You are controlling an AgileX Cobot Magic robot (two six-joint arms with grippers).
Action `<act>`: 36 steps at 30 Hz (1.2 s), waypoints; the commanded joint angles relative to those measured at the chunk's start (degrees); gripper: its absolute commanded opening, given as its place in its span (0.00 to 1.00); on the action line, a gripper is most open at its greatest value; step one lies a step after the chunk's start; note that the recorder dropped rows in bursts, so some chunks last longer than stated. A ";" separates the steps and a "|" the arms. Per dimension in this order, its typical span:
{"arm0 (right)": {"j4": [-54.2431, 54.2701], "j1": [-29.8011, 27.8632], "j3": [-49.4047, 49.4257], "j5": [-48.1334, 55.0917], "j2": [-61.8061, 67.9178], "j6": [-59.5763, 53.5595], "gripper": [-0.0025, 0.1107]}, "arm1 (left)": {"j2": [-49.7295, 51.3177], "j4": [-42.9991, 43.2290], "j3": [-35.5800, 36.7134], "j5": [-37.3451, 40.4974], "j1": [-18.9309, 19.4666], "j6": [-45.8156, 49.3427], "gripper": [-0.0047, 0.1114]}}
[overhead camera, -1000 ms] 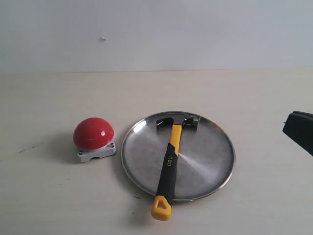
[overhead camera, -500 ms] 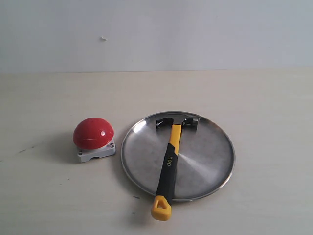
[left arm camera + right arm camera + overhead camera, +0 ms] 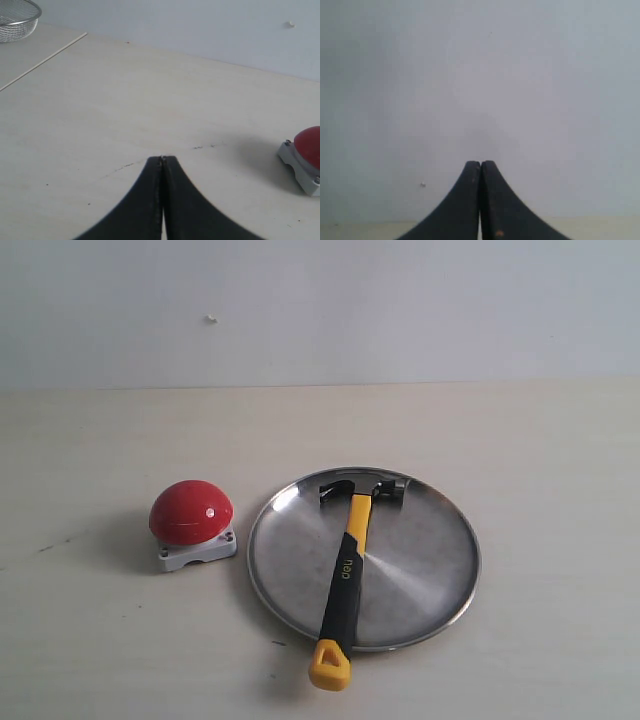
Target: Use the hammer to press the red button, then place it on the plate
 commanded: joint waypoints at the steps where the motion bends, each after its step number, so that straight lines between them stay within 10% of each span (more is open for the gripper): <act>1: 12.64 -0.31 0.24 10.01 -2.53 -10.59 0.02 | -0.33 0.17 0.00 0.01 0.13 0.11 0.04; 13: 47.53 -0.31 1.69 28.55 -5.79 -59.35 0.02 | -0.33 0.17 0.00 0.01 0.13 0.11 0.04; 36: 79.33 -13.66 11.54 20.62 -5.79 -88.86 0.02 | -0.33 0.17 0.00 0.01 0.13 0.11 0.04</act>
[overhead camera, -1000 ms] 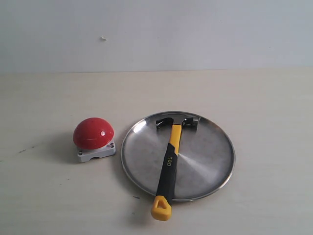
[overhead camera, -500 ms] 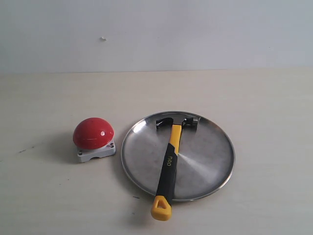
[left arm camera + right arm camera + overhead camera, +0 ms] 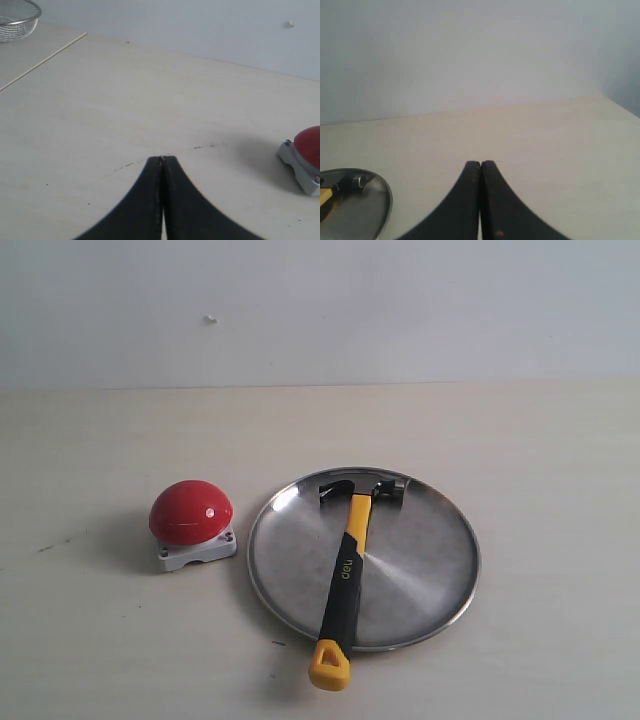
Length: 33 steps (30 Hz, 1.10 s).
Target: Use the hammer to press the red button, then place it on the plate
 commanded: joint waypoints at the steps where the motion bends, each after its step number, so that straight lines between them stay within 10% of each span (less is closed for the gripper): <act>1: 2.59 -0.72 0.96 1.02 -0.32 -2.73 0.02 | -0.33 0.17 0.00 -0.09 0.13 0.11 0.04; 33: 2.69 -0.72 2.60 5.50 -0.32 -2.67 0.02 | -0.33 0.17 0.00 -0.09 0.13 0.11 0.04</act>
